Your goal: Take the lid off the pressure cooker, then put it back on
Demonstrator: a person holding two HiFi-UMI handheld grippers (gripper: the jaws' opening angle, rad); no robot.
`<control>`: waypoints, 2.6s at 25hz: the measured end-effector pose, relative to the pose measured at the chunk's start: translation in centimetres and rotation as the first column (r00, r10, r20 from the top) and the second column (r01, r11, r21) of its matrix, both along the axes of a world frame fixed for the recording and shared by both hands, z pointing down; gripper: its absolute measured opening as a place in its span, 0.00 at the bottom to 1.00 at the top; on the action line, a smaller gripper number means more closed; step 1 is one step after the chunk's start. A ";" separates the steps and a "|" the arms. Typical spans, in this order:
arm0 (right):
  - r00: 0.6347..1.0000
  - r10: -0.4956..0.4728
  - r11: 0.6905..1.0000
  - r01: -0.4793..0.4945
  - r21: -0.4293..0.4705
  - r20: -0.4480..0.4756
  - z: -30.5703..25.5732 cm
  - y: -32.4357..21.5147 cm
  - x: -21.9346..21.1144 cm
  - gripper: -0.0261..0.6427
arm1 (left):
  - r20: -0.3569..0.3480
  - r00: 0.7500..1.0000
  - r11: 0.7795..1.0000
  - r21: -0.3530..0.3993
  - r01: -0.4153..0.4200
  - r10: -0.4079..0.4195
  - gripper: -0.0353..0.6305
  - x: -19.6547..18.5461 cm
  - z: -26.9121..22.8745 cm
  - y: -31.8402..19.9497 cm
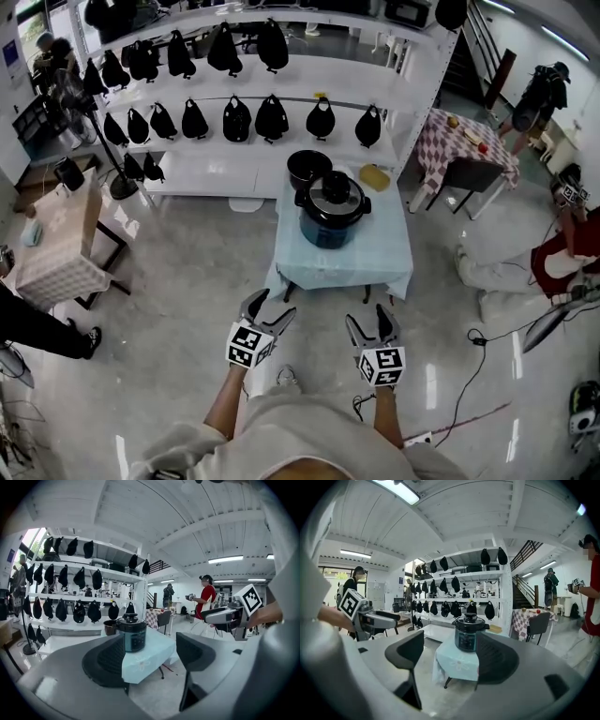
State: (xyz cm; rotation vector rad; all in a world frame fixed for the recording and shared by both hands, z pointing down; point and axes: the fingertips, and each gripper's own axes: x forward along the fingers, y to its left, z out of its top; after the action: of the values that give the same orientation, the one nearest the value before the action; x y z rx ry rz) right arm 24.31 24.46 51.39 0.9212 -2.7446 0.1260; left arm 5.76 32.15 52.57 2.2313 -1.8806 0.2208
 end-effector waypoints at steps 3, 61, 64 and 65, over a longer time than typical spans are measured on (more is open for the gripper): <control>1.000 0.001 1.000 -0.001 0.004 0.001 -0.2 -2.6 -3.1 0.52 | 0.004 1.000 1.000 0.008 -0.008 0.008 0.54 -3.2 -0.4 -3.1; 0.997 -0.079 0.994 0.079 -0.080 0.004 1.3 -47.0 -28.1 0.51 | -0.031 0.999 0.998 -0.054 -0.022 0.021 0.54 -25.5 0.2 -49.0; 0.999 -0.052 0.995 0.052 -0.082 -0.004 1.1 -46.5 -29.3 0.51 | -0.034 0.998 0.997 -0.055 -0.046 0.044 0.54 -27.3 0.0 -48.7; 0.999 -0.048 0.996 0.047 -0.081 -0.009 1.1 -46.4 -29.6 0.51 | -0.034 0.998 0.997 -0.056 -0.052 0.050 0.54 -27.8 0.1 -48.7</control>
State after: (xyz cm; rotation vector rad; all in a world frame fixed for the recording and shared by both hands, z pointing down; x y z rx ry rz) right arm -5.29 -21.90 52.46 0.8324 -2.7276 0.2208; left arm -22.08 -16.51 52.63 2.2337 -1.7792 0.2413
